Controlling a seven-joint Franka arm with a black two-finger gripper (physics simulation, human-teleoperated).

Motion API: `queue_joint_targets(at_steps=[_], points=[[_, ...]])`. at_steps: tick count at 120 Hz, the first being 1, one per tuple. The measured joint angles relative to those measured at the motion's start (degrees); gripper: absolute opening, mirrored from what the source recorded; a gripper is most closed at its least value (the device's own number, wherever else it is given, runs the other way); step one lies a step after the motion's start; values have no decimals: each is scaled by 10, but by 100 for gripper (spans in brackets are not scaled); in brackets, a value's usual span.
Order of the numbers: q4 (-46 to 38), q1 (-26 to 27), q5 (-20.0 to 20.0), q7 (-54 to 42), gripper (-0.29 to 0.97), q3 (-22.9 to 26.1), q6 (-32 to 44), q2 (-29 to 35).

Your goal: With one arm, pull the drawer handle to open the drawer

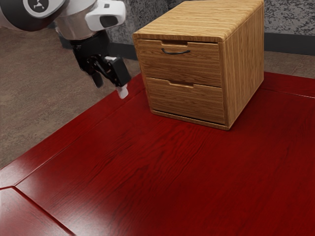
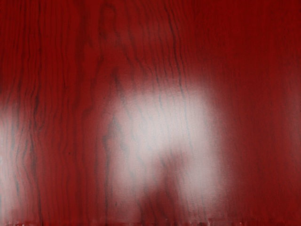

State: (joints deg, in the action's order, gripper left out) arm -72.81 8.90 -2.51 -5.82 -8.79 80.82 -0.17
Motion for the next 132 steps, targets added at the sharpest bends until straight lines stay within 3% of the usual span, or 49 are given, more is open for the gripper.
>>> queue_joint_targets(at_steps=[22, 30, 38, 58, 78, 85, 94, 98, 103, 112, 117, 132], points=[[17, 5, -8, -58, 68, -7, -52, 0], [99, 1, -8, -75, 68, -2, -65, 12], [140, -45, -9, -90, 68, 36, -74, 28], [139, -134, -8, -121, 68, 77, -88, 28], [138, -124, -4, -142, 68, 95, -136, 38], [133, -139, -4, -145, 68, 136, -156, 39], [112, -120, 4, -144, 68, 171, -170, 38], [80, -105, 11, -145, 68, 177, -170, 40], [-25, -95, 18, -151, 68, 168, -146, 82], [-277, -112, 34, -164, 68, 155, -52, 224], [-373, -102, 39, -164, 68, 156, -8, 295], [-461, -92, 39, -214, 68, 159, 105, 365]])
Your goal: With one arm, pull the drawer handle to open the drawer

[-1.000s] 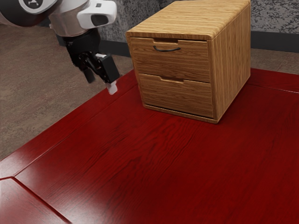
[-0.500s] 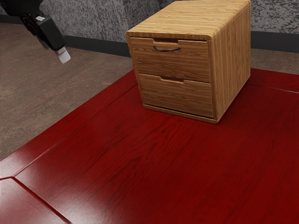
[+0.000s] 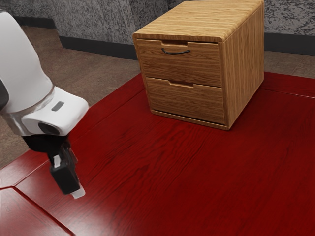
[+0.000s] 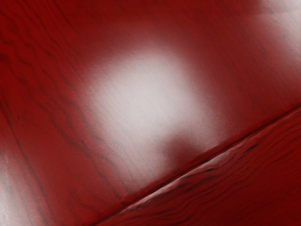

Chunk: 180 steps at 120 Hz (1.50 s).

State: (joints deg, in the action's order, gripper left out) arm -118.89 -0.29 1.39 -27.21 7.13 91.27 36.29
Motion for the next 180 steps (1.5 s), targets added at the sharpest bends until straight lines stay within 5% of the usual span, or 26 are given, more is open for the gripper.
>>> queue_joint_targets(at_steps=[22, 44, 69, 80, 128, 180], points=[[-7, -23, -6, -195, 68, 5, 157, -20], [46, -25, -39, -367, 68, 10, 300, -141], [126, -58, -98, -512, 68, 8, 373, -209], [126, -59, -92, -552, 68, 11, 392, -205], [104, -60, -34, -530, 68, 2, 432, -204], [278, -65, -35, -500, 68, -2, 433, -384]])
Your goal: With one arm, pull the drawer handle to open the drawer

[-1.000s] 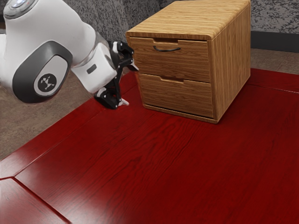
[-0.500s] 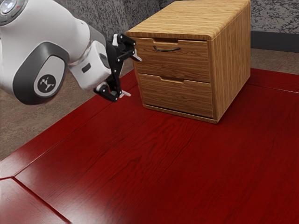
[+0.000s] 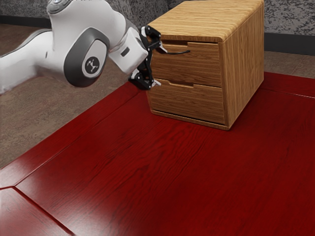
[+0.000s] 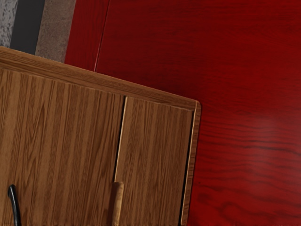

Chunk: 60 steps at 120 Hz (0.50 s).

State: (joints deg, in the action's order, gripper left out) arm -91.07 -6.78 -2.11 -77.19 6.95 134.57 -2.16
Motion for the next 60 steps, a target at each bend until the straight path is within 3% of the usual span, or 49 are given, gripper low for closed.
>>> queue_joint_targets(at_steps=[26, 60], points=[[43, -24, -10, 7, 68, -9, -6, -49], [95, -17, -10, 12, 68, -11, -12, -100]])
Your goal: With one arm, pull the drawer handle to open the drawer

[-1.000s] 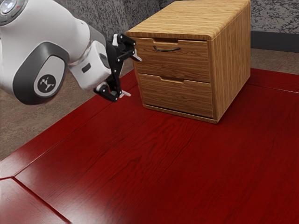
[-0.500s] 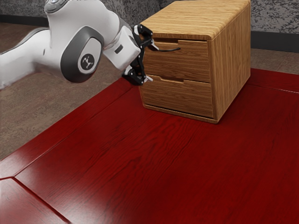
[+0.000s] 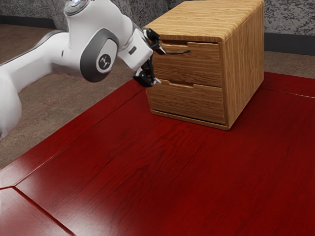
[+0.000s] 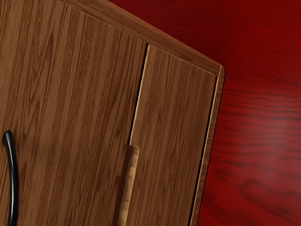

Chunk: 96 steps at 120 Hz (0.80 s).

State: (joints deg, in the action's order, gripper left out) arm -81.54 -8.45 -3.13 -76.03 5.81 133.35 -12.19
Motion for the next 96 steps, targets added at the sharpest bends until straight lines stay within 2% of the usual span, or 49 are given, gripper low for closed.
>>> queue_joint_targets(at_steps=[47, 96], points=[[92, 3, 4, -19, 68, 0, 6, -72], [138, 0, 6, -45, 68, -11, 8, -118]])
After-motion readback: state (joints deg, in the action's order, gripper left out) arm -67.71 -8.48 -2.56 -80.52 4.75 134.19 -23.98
